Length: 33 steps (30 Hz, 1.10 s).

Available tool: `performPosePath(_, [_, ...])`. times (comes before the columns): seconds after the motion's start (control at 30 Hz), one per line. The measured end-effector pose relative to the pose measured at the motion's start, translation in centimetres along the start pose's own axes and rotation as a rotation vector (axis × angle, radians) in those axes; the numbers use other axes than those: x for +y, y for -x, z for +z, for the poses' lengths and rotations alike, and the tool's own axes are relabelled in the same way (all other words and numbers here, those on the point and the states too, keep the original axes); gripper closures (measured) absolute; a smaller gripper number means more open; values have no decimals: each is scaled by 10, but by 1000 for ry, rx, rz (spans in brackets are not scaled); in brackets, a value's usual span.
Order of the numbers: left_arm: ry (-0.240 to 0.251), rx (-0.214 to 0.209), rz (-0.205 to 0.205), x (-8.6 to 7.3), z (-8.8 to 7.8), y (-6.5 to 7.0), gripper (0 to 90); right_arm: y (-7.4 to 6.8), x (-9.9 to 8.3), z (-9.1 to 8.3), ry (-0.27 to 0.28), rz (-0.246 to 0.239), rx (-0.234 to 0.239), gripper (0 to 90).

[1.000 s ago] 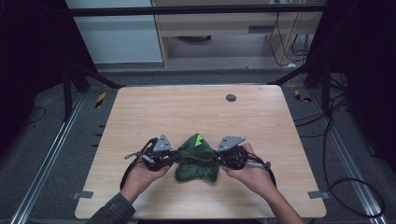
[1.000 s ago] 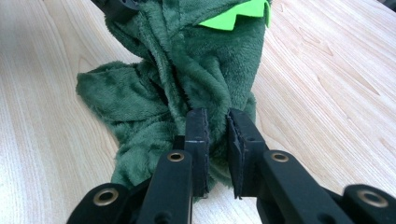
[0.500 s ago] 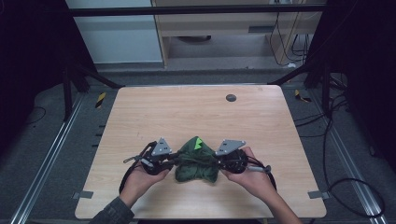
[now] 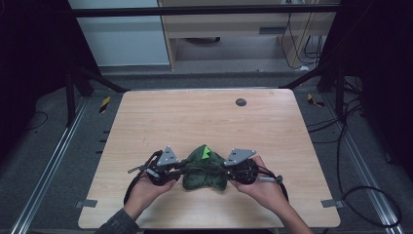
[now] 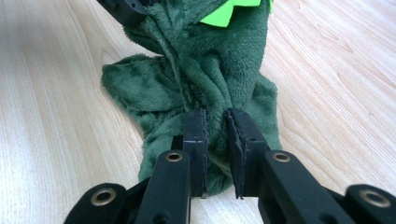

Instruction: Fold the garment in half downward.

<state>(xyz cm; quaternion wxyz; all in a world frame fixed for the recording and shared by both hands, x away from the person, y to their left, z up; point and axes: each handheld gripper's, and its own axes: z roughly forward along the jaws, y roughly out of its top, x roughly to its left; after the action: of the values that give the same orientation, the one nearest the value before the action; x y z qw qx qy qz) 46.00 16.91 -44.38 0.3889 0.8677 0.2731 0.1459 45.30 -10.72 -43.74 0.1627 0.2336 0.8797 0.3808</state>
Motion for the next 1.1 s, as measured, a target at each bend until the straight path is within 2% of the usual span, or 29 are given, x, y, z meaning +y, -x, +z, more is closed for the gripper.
performPosePath(1.1, [9,-27,-8,-15,-3,14,721,-13,-14,0,-5,8,18,755])
